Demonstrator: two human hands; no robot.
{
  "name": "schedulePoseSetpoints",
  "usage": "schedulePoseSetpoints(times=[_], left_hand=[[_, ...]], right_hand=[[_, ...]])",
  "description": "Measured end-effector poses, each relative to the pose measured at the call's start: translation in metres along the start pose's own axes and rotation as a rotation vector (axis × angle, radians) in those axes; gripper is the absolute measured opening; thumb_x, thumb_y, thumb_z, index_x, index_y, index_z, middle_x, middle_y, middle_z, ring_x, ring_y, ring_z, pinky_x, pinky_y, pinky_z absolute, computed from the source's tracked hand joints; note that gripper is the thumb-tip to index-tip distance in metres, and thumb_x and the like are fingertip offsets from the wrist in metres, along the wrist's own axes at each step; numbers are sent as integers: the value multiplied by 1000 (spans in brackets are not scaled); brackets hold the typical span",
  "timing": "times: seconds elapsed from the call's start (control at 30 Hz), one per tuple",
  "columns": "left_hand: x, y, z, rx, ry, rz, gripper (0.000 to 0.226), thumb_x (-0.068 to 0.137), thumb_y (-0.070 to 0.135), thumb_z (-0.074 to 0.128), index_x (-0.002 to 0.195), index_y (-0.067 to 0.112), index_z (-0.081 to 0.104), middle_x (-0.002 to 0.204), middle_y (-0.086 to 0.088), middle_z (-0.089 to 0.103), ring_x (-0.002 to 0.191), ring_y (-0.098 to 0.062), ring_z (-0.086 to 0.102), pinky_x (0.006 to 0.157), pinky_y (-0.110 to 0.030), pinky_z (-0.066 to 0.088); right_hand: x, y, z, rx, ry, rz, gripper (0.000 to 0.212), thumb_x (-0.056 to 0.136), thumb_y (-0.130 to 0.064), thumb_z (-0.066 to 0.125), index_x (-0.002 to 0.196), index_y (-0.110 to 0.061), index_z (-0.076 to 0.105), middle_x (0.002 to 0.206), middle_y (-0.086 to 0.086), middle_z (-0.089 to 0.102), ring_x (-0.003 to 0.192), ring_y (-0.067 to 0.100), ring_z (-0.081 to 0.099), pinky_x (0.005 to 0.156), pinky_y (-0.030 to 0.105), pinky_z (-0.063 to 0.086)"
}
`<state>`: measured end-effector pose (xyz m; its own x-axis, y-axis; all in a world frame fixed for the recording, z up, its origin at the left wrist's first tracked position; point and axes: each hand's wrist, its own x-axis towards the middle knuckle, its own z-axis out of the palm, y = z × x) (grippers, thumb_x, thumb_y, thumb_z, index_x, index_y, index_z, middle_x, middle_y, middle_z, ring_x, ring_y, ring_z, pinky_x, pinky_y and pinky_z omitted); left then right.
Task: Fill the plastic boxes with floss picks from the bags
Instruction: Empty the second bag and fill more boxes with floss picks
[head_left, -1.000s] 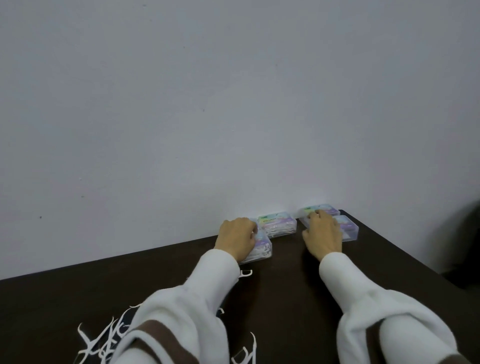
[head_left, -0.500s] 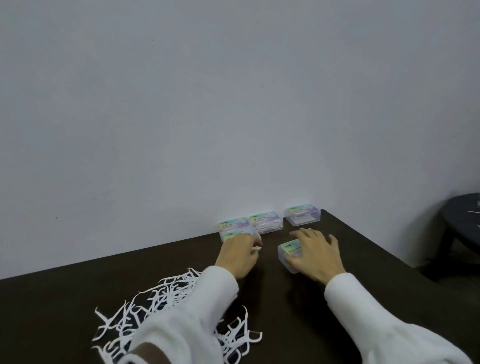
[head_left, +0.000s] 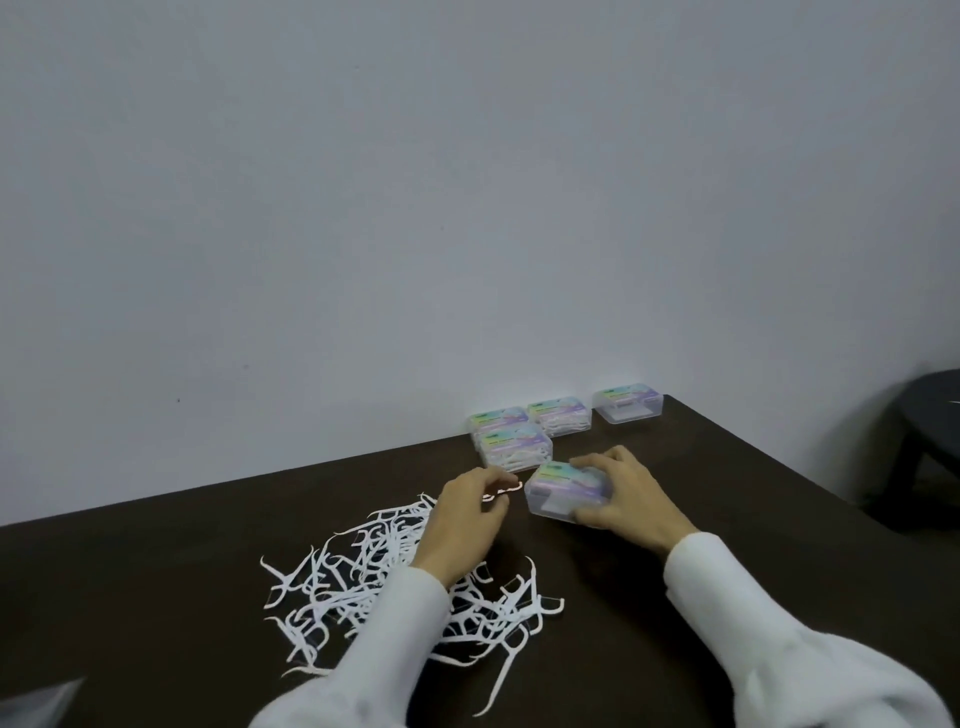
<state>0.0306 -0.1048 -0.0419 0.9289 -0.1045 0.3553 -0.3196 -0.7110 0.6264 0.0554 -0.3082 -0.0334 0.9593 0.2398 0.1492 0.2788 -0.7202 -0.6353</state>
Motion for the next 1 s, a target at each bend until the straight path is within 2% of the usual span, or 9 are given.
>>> schedulePoseSetpoints(times=[0.13,0.23,0.3,0.43,0.53,0.67,0.87,1.0], left_hand=[[-10,-7,1,81,94,94,28,95,18,51,122,24,59,121,9,58,114,-4,48,97,-21,40],[-11,-7,-1,112,148,202,30,94,23,53,124,23,58,122,9,58,114,-3,49,97,-21,41],[-12,-7,-2,103,153,257,32,93,25,56,125,22,59,122,7,60,114,-4,51,98,-22,42],[-11,-5,-3,181,186,375,36,88,24,63,123,18,62,119,3,65,109,-9,59,96,-24,47],[-9,-4,-3,268,220,449,33,82,22,68,114,15,67,107,1,71,93,-13,67,83,-27,54],[-10,-3,-2,327,207,478,30,79,22,69,108,13,68,91,0,73,73,-15,68,68,-26,55],[-11,1,0,425,269,500,34,65,17,81,97,16,69,79,6,72,65,-9,64,64,-19,49],[-12,3,-2,439,298,476,27,66,17,79,90,19,68,77,9,70,65,-6,63,67,-18,48]], right_hand=[[-1,-13,17,299,145,-74,60,73,-27,77,126,-24,48,123,-3,51,114,13,50,95,23,43],[-2,-20,28,435,191,-107,63,72,-27,78,127,-26,47,130,-4,51,121,14,48,103,35,43],[-4,-24,31,484,211,-135,64,71,-25,79,126,-26,46,131,-4,51,124,14,47,105,37,41],[-6,-25,29,481,249,-164,62,71,-22,79,124,-22,48,128,-3,55,121,14,51,102,34,44],[-7,-25,33,430,262,-200,65,69,-25,81,125,-26,47,128,-5,54,121,12,50,103,39,44],[-9,-26,35,341,272,-224,66,68,-27,81,124,-32,45,128,-7,53,120,11,49,102,41,44],[-12,-27,33,369,282,-237,76,66,-24,83,125,-35,36,128,-7,52,119,10,50,100,32,46],[-14,-26,33,372,316,-233,67,65,-25,83,107,-39,32,117,-9,53,110,6,53,92,22,47]])
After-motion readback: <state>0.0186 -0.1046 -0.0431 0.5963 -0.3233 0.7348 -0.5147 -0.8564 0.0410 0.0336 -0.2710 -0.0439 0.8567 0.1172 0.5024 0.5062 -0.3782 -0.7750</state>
